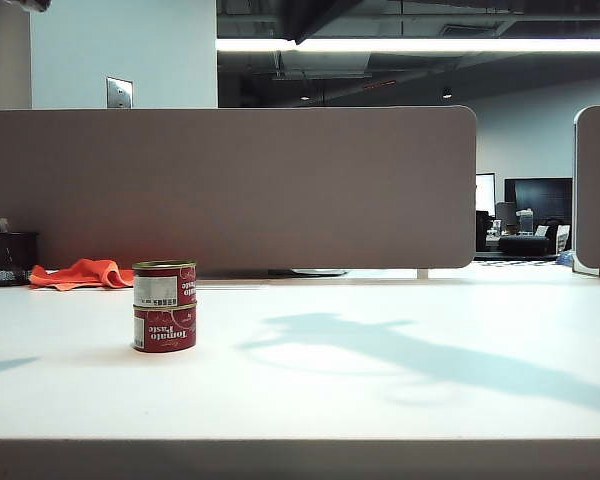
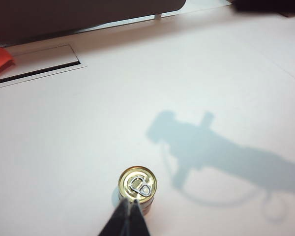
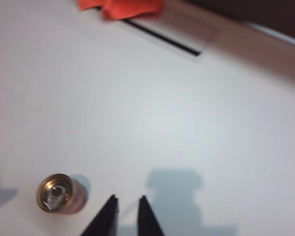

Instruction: Stack a can of tomatoes on the right onto the can of tomatoes on the left.

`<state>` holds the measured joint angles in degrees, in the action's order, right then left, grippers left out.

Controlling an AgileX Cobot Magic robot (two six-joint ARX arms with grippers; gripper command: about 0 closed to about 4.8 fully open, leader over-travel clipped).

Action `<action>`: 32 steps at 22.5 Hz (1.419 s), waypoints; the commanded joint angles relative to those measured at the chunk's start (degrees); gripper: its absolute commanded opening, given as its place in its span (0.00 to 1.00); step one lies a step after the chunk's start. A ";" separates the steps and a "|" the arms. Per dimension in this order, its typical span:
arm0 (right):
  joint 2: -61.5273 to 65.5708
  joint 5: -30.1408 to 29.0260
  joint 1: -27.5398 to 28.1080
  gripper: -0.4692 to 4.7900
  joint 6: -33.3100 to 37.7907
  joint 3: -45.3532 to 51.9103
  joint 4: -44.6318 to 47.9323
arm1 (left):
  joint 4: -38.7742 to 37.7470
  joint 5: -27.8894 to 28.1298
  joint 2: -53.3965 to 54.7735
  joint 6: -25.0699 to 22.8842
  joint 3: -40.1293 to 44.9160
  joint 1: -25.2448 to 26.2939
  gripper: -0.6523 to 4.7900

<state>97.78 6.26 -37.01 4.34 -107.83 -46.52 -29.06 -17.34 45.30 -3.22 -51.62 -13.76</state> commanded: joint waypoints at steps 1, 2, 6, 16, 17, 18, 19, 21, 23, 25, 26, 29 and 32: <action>-7.69 3.98 2.89 0.08 -2.64 0.24 -6.05 | -0.92 4.63 -3.69 -2.86 0.57 -1.81 0.11; -11.41 6.12 3.82 0.07 -2.91 1.62 -6.67 | -0.87 4.70 -5.73 -2.99 1.36 -1.99 0.11; -27.32 7.15 6.12 0.07 -3.32 13.84 -2.86 | -0.90 5.97 -14.58 -2.95 7.10 -1.97 0.11; -67.43 23.61 6.03 0.12 -3.04 63.34 4.92 | 0.17 6.64 -37.48 -2.01 29.00 -1.95 0.11; -69.44 23.61 6.03 0.12 -2.51 66.14 5.40 | 1.27 7.69 -37.44 -0.83 30.01 -1.95 0.11; -73.02 23.58 6.03 0.12 -1.53 70.95 8.94 | 4.63 10.71 -37.38 2.27 31.80 -1.92 0.11; -74.75 23.28 6.01 0.12 -1.55 73.11 11.56 | 6.95 12.72 -37.38 3.13 32.89 -1.88 0.11; -80.85 20.63 6.01 0.11 -1.55 80.24 22.21 | 11.69 15.78 -37.38 3.06 35.63 -1.88 0.11; -87.14 17.22 5.99 0.08 -1.55 86.90 31.08 | 16.04 15.69 -37.40 3.28 38.73 -1.90 0.11; -91.32 15.69 5.99 0.08 -1.55 90.44 33.44 | 19.41 14.43 -37.42 3.23 40.72 -2.03 0.11; -94.77 14.29 5.99 0.08 -1.55 93.22 34.18 | 23.87 13.79 -37.42 3.28 42.88 -2.03 0.11; -97.88 10.86 6.01 0.08 -1.64 97.29 35.08 | 33.57 13.03 -37.40 3.30 47.78 -2.03 0.11; -97.66 3.76 6.03 0.08 -3.28 100.00 36.46 | 34.64 11.58 -37.42 3.91 51.21 -1.99 0.11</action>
<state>0.12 12.86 -30.87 1.74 -8.29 -12.58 4.47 -4.64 7.84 0.08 -1.15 -15.75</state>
